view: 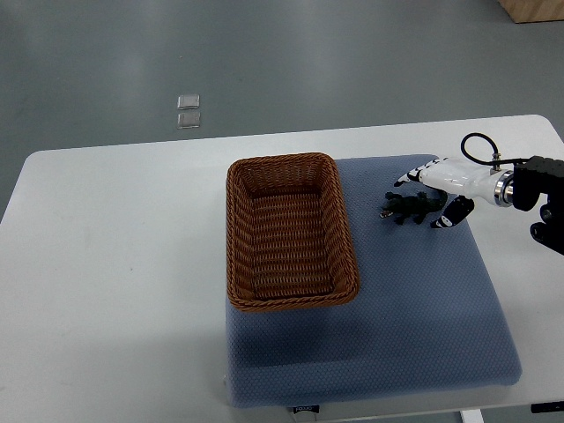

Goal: Place crocodile in brown basket with right hand
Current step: 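Move the right hand down over the dark green toy crocodile, then close the right hand's fingers around the crocodile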

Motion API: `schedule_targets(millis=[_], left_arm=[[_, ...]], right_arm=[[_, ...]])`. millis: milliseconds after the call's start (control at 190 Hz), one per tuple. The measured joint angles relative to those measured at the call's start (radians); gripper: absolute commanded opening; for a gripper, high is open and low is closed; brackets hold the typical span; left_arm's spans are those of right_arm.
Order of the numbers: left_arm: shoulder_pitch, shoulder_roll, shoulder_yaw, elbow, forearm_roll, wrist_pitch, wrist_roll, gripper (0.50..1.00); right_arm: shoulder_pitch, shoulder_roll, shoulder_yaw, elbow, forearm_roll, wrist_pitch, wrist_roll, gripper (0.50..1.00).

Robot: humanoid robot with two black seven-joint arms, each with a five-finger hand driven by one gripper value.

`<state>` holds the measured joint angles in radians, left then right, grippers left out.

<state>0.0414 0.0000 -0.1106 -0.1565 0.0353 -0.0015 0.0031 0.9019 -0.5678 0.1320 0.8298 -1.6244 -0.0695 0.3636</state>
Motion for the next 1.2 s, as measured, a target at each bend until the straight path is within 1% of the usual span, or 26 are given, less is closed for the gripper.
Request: schedule_targets(millis=[956, 1092, 1197], left_arm=[[0.0, 0.0, 0.0, 0.0, 0.0, 0.0, 0.0, 1.0], [0.0, 0.0, 0.0, 0.0, 0.0, 0.0, 0.0, 1.0], [0.0, 0.0, 0.0, 0.0, 0.0, 0.0, 0.0, 1.0]], right_arm=[[0.008, 0.043, -0.019, 0.012, -0.035, -0.006, 0.0, 0.862], [0.008, 0.051, -0.022, 0.007, -0.044, -0.013, -0.001, 0.846], [0.008, 0.053, -0.023, 0.003, -0.053, -0.015, -0.002, 0.807]])
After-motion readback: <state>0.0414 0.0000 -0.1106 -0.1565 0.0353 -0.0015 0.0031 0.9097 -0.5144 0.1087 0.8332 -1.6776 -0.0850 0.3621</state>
